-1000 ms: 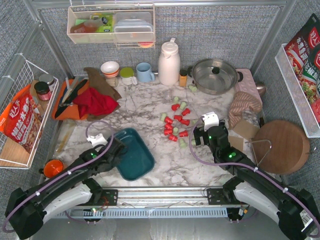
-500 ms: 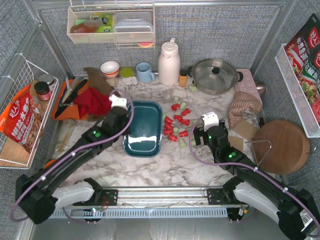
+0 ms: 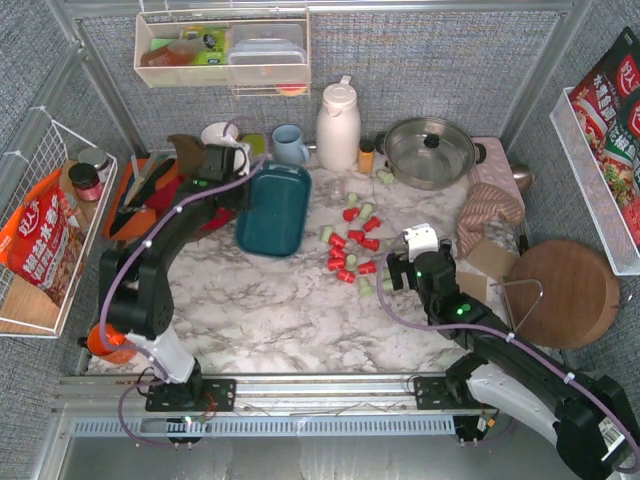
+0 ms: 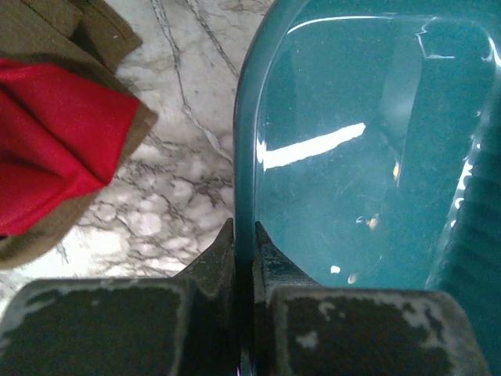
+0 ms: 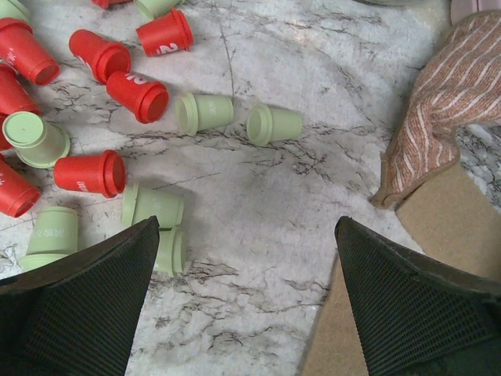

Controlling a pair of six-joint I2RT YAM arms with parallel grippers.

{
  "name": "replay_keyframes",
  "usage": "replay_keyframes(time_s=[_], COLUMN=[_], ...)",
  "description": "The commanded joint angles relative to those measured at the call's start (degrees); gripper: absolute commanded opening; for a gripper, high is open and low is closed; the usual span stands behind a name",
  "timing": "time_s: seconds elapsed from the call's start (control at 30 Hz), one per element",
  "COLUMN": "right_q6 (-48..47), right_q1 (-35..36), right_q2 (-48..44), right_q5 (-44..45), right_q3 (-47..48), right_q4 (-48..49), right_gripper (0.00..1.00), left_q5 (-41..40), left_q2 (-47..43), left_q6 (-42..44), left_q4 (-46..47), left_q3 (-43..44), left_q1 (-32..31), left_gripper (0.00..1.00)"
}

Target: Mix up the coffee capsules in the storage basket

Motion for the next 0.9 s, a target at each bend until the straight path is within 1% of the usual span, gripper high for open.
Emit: replay_keyframes(time_s=[0.0,0.13,0.3,0.4,0.5,0.63,0.77,0.87], right_q6=[-0.4,-0.5,-1.0,-0.8,-0.8,-0.9,-0.9,-0.9], right_q1=[0.0,0.0,0.0,0.0,0.0,0.0,0.0,0.0], right_q2=[1.0,1.7,2.5,1.5,0.6,1.3,2.3,1.9], right_q5=[1.1,0.9,1.5,1.7,1.4,1.3,1.8,1.9], right_q3=[1.0,1.2,1.8,2.0,1.0,0.2,1.5,1.2], right_q4=[0.8,1.2,0.4,-0.4,1.2,2.9,0.7,1.2], right_gripper=[0.99,0.99,0.99,0.99,0.99,0.99,0.99,0.99], left_q5=[8.3,10.5,10.5,9.5,9.5,8.0,6.7,6.3], left_q2=[8.8,15.8,18.7,21.9,23.6,23.1,22.6,23.3], left_q6=[3.2,3.1,1.5,0.4,-1.1,-2.5,-4.3,-5.9], left_q4=[-5.9,-9.3,-10.3,-11.0,-12.0,-10.3,-9.0,-8.9], left_q3=[10.4,17.5,19.8,20.1,20.8,18.3,16.4,16.1], left_q1=[3.5,5.5,6.8,7.0,7.0,7.0,7.0,6.9], left_gripper=[0.0,0.0,0.0,0.0,0.0,0.0,0.0,0.04])
